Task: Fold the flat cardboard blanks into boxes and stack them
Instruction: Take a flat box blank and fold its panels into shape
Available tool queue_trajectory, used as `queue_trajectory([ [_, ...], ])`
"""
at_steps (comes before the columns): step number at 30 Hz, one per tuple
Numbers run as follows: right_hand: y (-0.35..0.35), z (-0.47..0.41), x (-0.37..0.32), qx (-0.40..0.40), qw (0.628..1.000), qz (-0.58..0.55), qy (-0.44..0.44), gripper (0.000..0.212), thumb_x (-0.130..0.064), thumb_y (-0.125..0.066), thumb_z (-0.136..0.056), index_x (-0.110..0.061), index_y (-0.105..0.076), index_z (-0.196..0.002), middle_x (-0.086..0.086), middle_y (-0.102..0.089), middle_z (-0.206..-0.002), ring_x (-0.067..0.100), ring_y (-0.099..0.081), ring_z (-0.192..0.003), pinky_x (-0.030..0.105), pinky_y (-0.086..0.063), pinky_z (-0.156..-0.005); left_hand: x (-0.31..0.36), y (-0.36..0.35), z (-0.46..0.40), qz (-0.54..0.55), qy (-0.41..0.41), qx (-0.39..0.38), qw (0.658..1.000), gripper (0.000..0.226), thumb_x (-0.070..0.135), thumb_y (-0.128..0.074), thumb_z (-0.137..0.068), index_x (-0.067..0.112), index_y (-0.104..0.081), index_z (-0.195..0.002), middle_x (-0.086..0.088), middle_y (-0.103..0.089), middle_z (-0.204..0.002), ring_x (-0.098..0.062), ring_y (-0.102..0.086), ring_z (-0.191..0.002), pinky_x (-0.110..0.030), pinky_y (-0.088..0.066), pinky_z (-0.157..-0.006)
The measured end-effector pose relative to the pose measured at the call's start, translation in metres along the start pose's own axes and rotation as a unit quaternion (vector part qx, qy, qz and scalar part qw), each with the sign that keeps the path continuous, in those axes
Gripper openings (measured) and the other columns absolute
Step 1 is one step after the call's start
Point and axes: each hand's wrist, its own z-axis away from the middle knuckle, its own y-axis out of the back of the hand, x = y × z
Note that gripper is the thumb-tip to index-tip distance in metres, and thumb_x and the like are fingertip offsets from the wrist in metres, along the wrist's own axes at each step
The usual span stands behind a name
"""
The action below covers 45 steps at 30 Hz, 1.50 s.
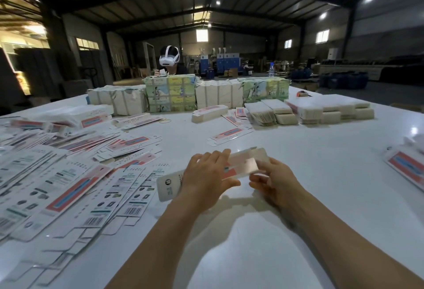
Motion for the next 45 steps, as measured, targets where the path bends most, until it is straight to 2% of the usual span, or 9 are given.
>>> queue_trajectory([
  [4,0.000,0.004,0.002,0.152,0.953,0.139,0.223,0.012,-0.012,-0.061,-0.089,-0.017,-0.054,-0.095,0.008,-0.058,-0.093,0.023,-0.062,-0.071,0.032,-0.055,-0.057,-0.007,0.000,-0.003,0.010,0.065,-0.027,0.997,0.078,0.064,-0.043,-0.086,0.020,-0.022,-0.147,0.003,-0.046,-0.134,-0.020,-0.044,-0.119,-0.032,-0.031,-0.094],
  [8,-0.010,0.013,0.011,0.111,0.883,0.312,0.333,0.011,-0.007,-0.064,-0.087,-0.010,-0.071,-0.094,0.007,-0.064,-0.098,0.012,-0.059,-0.081,0.013,-0.045,-0.076,-0.005,0.000,-0.003,0.023,0.094,-0.035,0.995,0.078,0.065,-0.044,-0.085,0.020,-0.024,-0.146,0.002,-0.048,-0.133,-0.020,-0.046,-0.116,-0.034,-0.036,-0.090],
  [11,-0.015,0.018,0.012,0.077,0.858,0.360,0.358,0.023,-0.009,-0.063,-0.089,-0.009,-0.070,-0.111,-0.001,-0.064,-0.105,0.015,-0.054,-0.099,0.022,-0.043,-0.086,-0.002,0.001,-0.003,0.040,0.100,-0.041,0.993,0.076,0.064,-0.044,-0.086,0.019,-0.025,-0.146,0.000,-0.048,-0.133,-0.022,-0.047,-0.115,-0.036,-0.038,-0.089],
  [17,-0.013,0.026,0.011,0.088,0.852,0.369,0.361,0.037,-0.010,-0.061,-0.091,-0.014,-0.059,-0.128,-0.022,-0.048,-0.086,0.018,-0.052,-0.103,0.004,-0.034,-0.075,0.002,0.002,0.000,0.061,0.097,-0.062,0.991,0.068,0.061,-0.042,-0.089,0.021,-0.029,-0.142,0.000,-0.049,-0.130,-0.023,-0.048,-0.113,-0.037,-0.040,-0.086],
  [22,-0.008,0.026,0.012,0.063,0.846,0.405,0.342,0.047,-0.005,-0.061,-0.087,-0.010,-0.051,-0.133,-0.008,-0.053,-0.094,0.025,-0.054,-0.106,0.040,-0.045,-0.096,0.002,0.001,0.004,0.039,0.083,-0.081,0.992,0.060,0.058,-0.040,-0.091,0.022,-0.032,-0.138,0.001,-0.049,-0.127,-0.021,-0.048,-0.110,-0.036,-0.040,-0.082],
  [27,-0.001,0.019,0.008,0.018,0.858,0.426,0.286,0.064,-0.008,-0.053,-0.092,-0.016,-0.024,-0.149,0.003,-0.028,-0.152,0.019,-0.015,-0.141,0.038,-0.014,-0.117,0.007,-0.001,0.006,0.028,0.054,-0.096,0.994,0.060,0.059,-0.035,-0.092,0.021,-0.031,-0.138,0.000,-0.049,-0.126,-0.021,-0.048,-0.110,-0.036,-0.039,-0.082],
  [34,-0.012,0.026,0.018,0.026,0.835,0.443,0.326,0.052,-0.002,-0.039,-0.096,-0.012,-0.032,-0.146,0.010,-0.048,-0.138,0.023,-0.037,-0.129,0.039,-0.029,-0.112,0.010,-0.003,0.007,0.020,0.060,-0.089,0.994,0.061,0.061,-0.029,-0.093,0.019,-0.033,-0.137,-0.001,-0.051,-0.123,-0.021,-0.050,-0.106,-0.035,-0.042,-0.077],
  [40,-0.013,0.024,0.019,0.050,0.844,0.420,0.331,0.055,-0.007,-0.041,-0.091,-0.013,-0.034,-0.146,0.007,-0.047,-0.140,0.022,-0.036,-0.132,0.036,-0.025,-0.115,0.012,-0.001,0.008,0.010,0.065,-0.090,0.994,0.061,0.063,-0.028,-0.092,0.019,-0.034,-0.134,-0.001,-0.051,-0.121,-0.021,-0.051,-0.105,-0.032,-0.039,-0.074],
  [45,-0.002,0.008,-0.001,0.161,0.978,0.107,0.083,0.017,-0.013,-0.041,-0.095,-0.011,-0.055,-0.106,0.004,-0.055,-0.107,0.023,-0.053,-0.106,0.040,-0.042,-0.097,0.017,0.002,0.009,0.038,0.043,-0.091,0.994,0.056,0.059,-0.034,-0.093,0.021,-0.034,-0.134,0.000,-0.051,-0.122,-0.020,-0.049,-0.105,-0.034,-0.042,-0.078],
])
